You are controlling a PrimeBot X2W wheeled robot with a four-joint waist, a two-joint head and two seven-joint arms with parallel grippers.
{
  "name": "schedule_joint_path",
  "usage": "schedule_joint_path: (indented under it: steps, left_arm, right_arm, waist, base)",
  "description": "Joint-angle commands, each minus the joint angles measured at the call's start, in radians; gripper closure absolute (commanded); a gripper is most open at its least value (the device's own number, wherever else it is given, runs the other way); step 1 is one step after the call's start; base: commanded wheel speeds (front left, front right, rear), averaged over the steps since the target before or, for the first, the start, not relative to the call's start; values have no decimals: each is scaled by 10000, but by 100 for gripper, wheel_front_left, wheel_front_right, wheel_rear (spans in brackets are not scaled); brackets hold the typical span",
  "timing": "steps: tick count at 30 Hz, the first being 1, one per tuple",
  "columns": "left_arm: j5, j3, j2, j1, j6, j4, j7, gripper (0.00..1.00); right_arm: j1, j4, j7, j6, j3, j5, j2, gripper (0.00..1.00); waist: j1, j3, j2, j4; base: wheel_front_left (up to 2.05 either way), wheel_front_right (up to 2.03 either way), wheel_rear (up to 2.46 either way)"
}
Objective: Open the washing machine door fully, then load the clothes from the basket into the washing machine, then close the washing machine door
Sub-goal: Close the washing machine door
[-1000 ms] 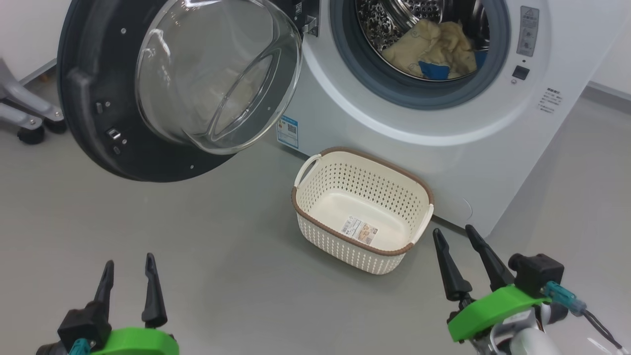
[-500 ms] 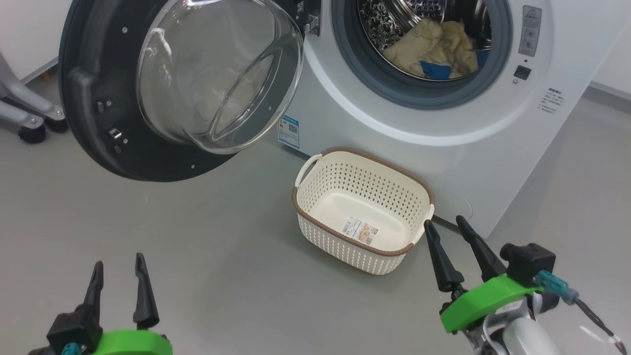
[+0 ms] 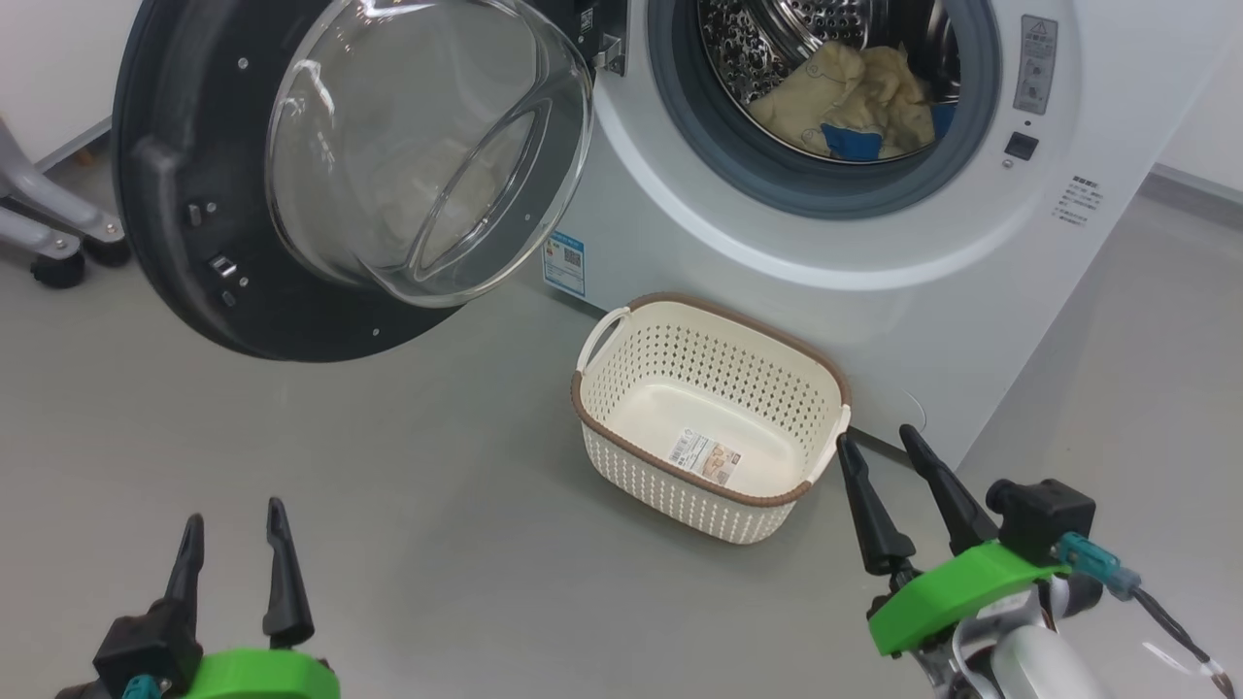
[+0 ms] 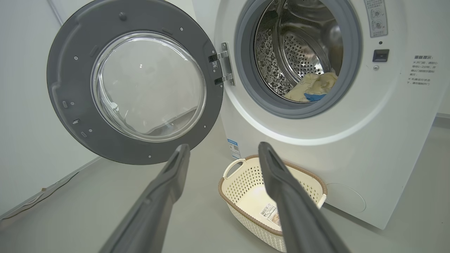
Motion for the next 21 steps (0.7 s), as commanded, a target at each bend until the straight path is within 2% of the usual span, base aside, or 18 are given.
schedule_joint_path:
  steps: [1, 11, 12, 13, 14, 15, 21]
  left_arm:
    - [106, 296, 98, -268, 9, -349, -95, 0]
    - [112, 345, 85, -306, -13, -327, -95, 0]
    - [96, 342, 82, -309, -22, -322, -95, 26]
    - [96, 342, 82, -309, -22, -322, -95, 26]
    - [64, 339, 78, -314, -34, -313, -95, 68]
    - [36, 336, 74, -324, -45, -304, -95, 100]
    - [-128, 478, 100, -517, -98, -557, -95, 100]
  right_arm:
    - [-341, -314, -74, -29, 100, 32, -31, 0]
    - [-316, -328, -74, -29, 121, 43, -30, 0]
    - [-309, -334, -74, -29, 109, 40, -30, 0]
    - [-309, -334, -74, -29, 109, 40, -30, 0]
    - [-302, -342, -74, -29, 94, 37, -30, 0]
    - [-294, -353, -74, -29, 77, 31, -30, 0]
    - [-253, -470, -74, -29, -73, -122, -30, 0]
  waist:
    - [0, 3, 0, 3]
    - [0, -4, 0, -2]
    - [0, -1, 0, 0]
    - [0, -1, 0, 0]
    - [0, 5, 0, 4]
    - [0, 14, 0, 10]
    - [0, 340, 0, 87]
  base:
    - [0, 0, 0]
    - [0, 0, 0]
    - [0, 0, 0]
    - [0, 0, 0]
    - [0, 0, 0]
    - [0, 0, 0]
    - [0, 0, 0]
